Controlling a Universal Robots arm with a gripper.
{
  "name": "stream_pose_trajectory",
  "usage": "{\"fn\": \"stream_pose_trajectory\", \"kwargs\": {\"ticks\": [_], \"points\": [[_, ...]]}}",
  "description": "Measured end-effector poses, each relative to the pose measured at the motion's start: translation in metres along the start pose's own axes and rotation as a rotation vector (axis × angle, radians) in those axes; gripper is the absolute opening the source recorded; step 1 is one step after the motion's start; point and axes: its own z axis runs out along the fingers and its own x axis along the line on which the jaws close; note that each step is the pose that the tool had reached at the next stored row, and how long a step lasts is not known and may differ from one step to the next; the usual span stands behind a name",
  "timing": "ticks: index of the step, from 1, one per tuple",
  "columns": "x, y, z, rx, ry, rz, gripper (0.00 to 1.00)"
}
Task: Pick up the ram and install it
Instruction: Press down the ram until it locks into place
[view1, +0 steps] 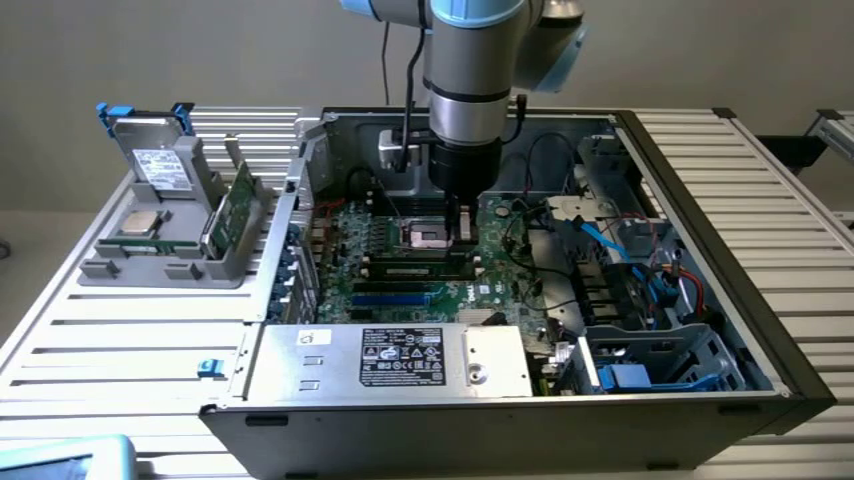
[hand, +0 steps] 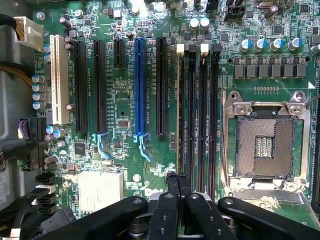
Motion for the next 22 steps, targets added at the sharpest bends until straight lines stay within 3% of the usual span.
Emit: {"fn": "stream_pose_trajectory", "kwargs": {"ticks": [15, 19, 22], "points": [[0.000, 0.0002, 0.0009, 0.0007, 0.0031, -0.001, 0.11], [0.001, 0.0031, -0.0132, 0.0008, 0.0029, -0.001, 0.11], [0.002, 0.0127, -0.0162, 0.0034, 0.0025, -0.001, 0.11]]}}
